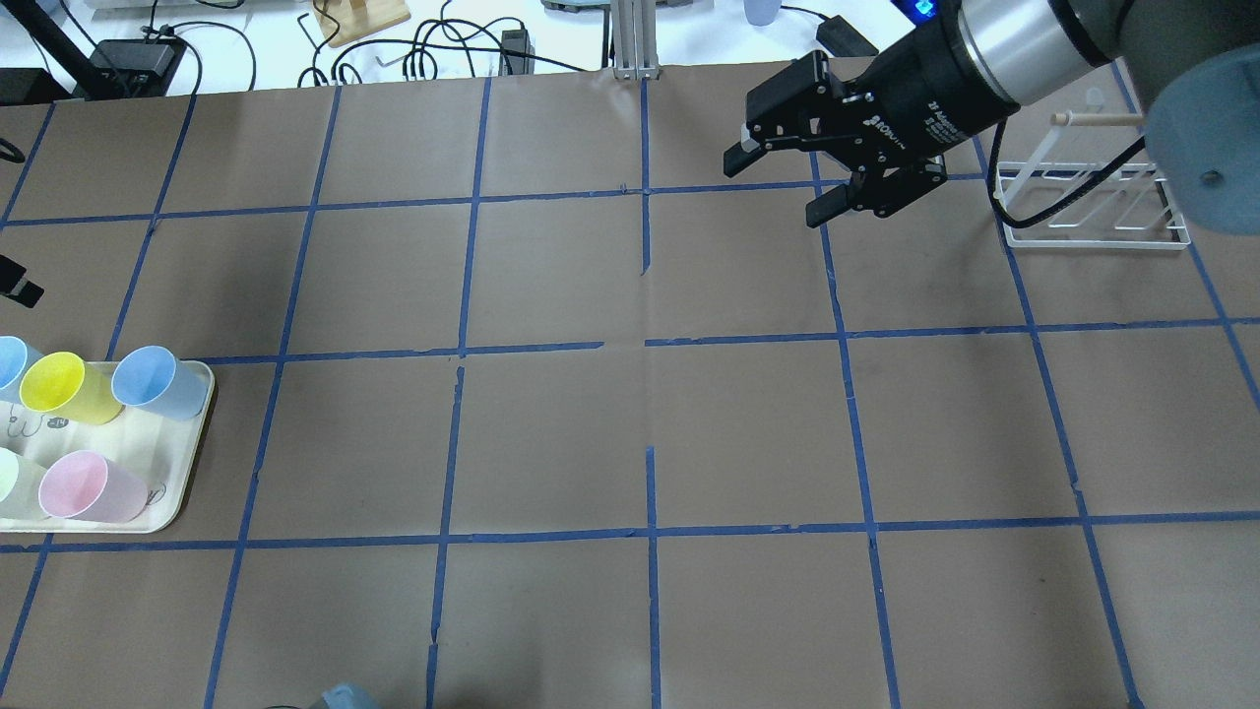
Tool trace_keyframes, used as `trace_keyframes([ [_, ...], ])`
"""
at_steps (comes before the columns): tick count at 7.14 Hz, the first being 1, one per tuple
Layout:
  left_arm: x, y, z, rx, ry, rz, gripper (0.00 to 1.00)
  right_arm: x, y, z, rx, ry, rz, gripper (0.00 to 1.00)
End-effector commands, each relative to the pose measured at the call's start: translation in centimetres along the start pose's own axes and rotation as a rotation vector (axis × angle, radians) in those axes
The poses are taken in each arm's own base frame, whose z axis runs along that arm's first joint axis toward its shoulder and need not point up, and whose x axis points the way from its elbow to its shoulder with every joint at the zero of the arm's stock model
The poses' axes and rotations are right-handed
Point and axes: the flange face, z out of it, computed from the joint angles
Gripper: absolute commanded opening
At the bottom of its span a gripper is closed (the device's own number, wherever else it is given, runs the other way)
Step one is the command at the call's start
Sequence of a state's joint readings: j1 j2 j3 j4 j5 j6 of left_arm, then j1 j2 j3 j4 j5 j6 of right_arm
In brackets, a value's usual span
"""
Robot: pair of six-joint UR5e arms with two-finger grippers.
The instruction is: Transfer IKEA cup to right arm and place on rack
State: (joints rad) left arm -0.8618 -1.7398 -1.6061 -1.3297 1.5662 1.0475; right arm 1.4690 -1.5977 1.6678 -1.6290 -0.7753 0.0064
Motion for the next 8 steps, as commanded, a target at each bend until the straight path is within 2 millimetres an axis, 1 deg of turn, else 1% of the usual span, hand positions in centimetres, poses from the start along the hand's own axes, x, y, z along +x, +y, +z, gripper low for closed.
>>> trace_keyframes([
  [1, -7.4, 4.0, 5.4, -0.018, 0.043, -0.055, 1.00, 0.7, -1.1, -1.6, 0.028, -0.207, 0.059, 1.00],
  [2, -9.9, 5.3, 7.5, -0.019, 0.056, -0.089, 1.00, 1.1, -0.9, -0.7, 0.010, -0.274, 0.085, 1.00],
  [3, -12.1, 5.0, 8.5, 0.007, 0.062, -0.102, 1.00, 1.6, -0.8, 0.5, -0.001, -0.417, 0.102, 1.00],
  [4, -14.4, 4.6, 9.2, 0.009, 0.057, -0.106, 1.00, 2.6, -0.5, 1.8, 0.004, -0.448, 0.085, 1.00],
  [5, -16.0, 4.0, 10.8, 0.004, 0.068, -0.099, 1.00, 3.8, 0.0, 3.2, -0.001, -0.453, 0.088, 1.00],
  [6, -17.1, 3.7, 12.6, -0.004, 0.080, -0.099, 1.00, 4.3, 0.3, 3.8, 0.009, -0.485, 0.077, 1.00],
  [7, -17.6, 3.5, 13.5, -0.010, 0.089, -0.092, 1.00, 5.3, 0.1, 4.9, -0.007, -0.499, 0.103, 1.00],
  [8, -18.0, 3.5, 14.8, -0.026, 0.099, -0.092, 1.00, 5.3, -0.3, 5.4, 0.005, -0.497, 0.064, 1.00],
])
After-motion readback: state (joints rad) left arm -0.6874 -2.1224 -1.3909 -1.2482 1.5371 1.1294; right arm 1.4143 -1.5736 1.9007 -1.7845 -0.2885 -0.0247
